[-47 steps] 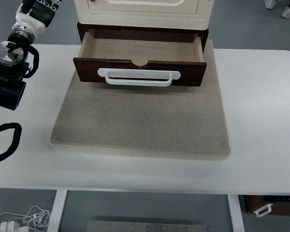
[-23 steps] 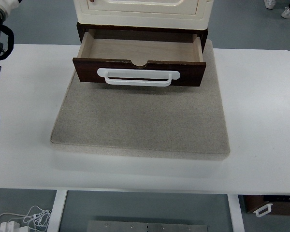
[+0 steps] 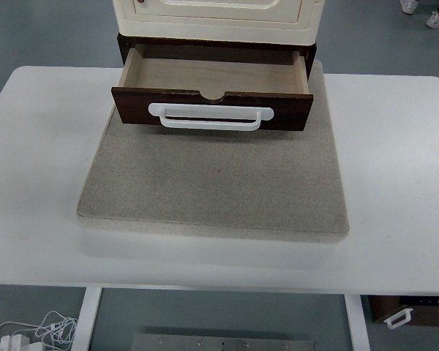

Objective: Close drawer under combined cabinet
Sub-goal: 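Swing the left hand in above the open brown drawer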

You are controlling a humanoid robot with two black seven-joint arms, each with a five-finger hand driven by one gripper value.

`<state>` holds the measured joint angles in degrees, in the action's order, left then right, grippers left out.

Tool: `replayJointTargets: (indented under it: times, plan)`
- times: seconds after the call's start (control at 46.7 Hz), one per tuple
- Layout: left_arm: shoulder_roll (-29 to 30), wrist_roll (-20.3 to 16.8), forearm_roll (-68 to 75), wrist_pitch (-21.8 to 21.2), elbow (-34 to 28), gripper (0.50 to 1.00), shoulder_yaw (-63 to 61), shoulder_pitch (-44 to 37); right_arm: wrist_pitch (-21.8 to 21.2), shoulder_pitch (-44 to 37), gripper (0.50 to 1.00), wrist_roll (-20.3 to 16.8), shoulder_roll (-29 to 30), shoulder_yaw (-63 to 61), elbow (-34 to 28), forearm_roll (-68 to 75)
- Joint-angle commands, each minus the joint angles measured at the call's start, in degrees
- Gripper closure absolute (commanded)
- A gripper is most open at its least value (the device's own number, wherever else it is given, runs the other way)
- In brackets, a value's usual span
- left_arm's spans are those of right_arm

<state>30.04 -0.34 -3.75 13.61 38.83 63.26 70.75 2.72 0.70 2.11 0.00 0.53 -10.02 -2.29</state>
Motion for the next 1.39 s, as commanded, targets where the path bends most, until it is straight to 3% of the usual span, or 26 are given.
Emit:
replayJointTargets:
  times: [0.0,0.3,0.621,1.092,1.371]
  plan:
    - [1.69,-0.01,1.81,-0.16,4.66,0.506,-0.42,0.44,0.00,0.00,0.548,0.00,0.00,0.00,0.00,0.00]
    - [4.77,0.34,11.30,-2.01,20.83,0.506,-2.87,0.79,0.00,0.00,0.548,0.00,0.00,0.00,0.00,0.00]
    - [7.93,0.34,11.83,-3.94,37.97,0.506,-13.07,0.70,0.00,0.00,0.548,0.00,0.00,0.00,0.00,0.00]
    - [5.13,0.96,19.47,-3.76,47.21,0.506,-27.92,0.70,0.00,0.00,0.548,0.00,0.00,0.00,0.00,0.00]
    - [3.10,1.22,29.84,-0.96,51.34,0.506,-37.77,0.88,0.00,0.00,0.548,0.00,0.00,0.00,0.00,0.00]
